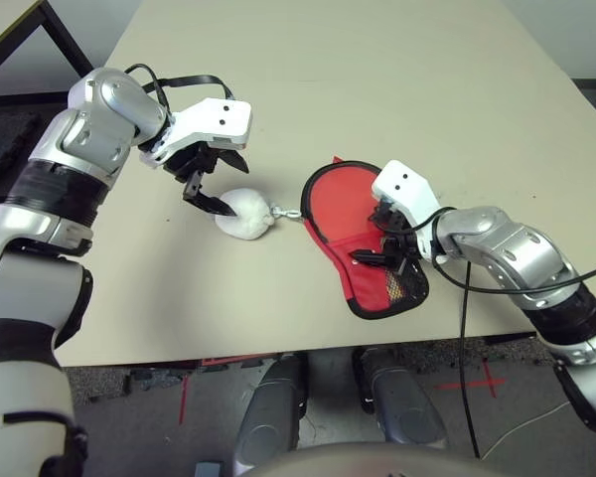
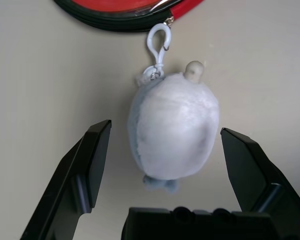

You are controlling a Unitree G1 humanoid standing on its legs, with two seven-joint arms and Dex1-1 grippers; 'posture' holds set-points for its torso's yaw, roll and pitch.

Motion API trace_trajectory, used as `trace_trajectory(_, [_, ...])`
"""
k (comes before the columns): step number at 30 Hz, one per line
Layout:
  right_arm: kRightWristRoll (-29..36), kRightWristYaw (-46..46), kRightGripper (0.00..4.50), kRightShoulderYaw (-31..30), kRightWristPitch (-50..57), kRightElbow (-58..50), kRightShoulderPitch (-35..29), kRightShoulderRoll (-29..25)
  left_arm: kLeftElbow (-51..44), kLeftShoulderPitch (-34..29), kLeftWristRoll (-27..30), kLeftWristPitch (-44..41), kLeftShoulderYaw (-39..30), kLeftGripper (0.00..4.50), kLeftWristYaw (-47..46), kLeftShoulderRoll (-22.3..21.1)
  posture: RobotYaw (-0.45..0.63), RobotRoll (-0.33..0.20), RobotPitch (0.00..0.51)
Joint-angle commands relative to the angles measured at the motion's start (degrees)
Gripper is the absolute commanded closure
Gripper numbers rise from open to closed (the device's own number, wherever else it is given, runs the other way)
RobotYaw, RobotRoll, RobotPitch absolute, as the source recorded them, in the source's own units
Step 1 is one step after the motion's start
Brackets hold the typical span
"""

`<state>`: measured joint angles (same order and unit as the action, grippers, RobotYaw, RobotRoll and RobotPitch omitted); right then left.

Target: Store the ping-pong paddle in its case and zip it.

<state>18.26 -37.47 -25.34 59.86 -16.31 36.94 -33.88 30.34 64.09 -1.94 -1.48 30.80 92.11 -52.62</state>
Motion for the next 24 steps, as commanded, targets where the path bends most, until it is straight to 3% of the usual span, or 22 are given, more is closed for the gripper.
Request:
trace_trajectory(1, [-1.4, -0.7, 0.02, -2.2, 1.2, 2.0, -0.6, 0.3, -1.4, -2.1, 0.4, 0.3, 2.6, 0.0, 0.4, -0.4, -0.07, 0.0, 0.197])
trace_trajectory(5, [-2.2, -1.2, 0.0, -2.2, 0.9, 2.7, -0.4, 0.5, -3.7, -3.4, 1.7, -0.8, 5.7, 0.94, 0.4, -2.4, -0.07, 0.0, 0.197])
trace_trajectory(8, [-2.8, -1.5, 0.0, -2.3, 0.8, 3.2, -0.3, 0.8, -4.0, -3.7, 1.5, -0.9, 7.5, 1.97, 0.4, -3.2, -0.07, 0.0, 0.198])
trace_trajectory(12, [-3.3, -2.4, 0.0, -2.9, 1.2, 3.8, 0.2, 0.8, -2.5, -3.6, 0.3, -0.3, 7.7, 3.37, 0.4, -1.7, -0.07, 0.0, 0.199])
trace_trajectory(16, [-4.1, -4.2, 0.0, -4.3, 2.0, 4.7, 0.9, 0.1, -0.4, -2.8, -1.1, -0.3, 5.9, 4.49, 0.4, 0.7, -0.07, 0.0, 0.2])
trace_trajectory(24, [-5.6, -9.4, 0.0, -9.6, 3.7, 6.5, 3.4, -2.9, 11.3, 3.1, -7.4, 1.3, 0.5, 4.49, -6.4, 9.1, -0.07, 0.0, 0.2])
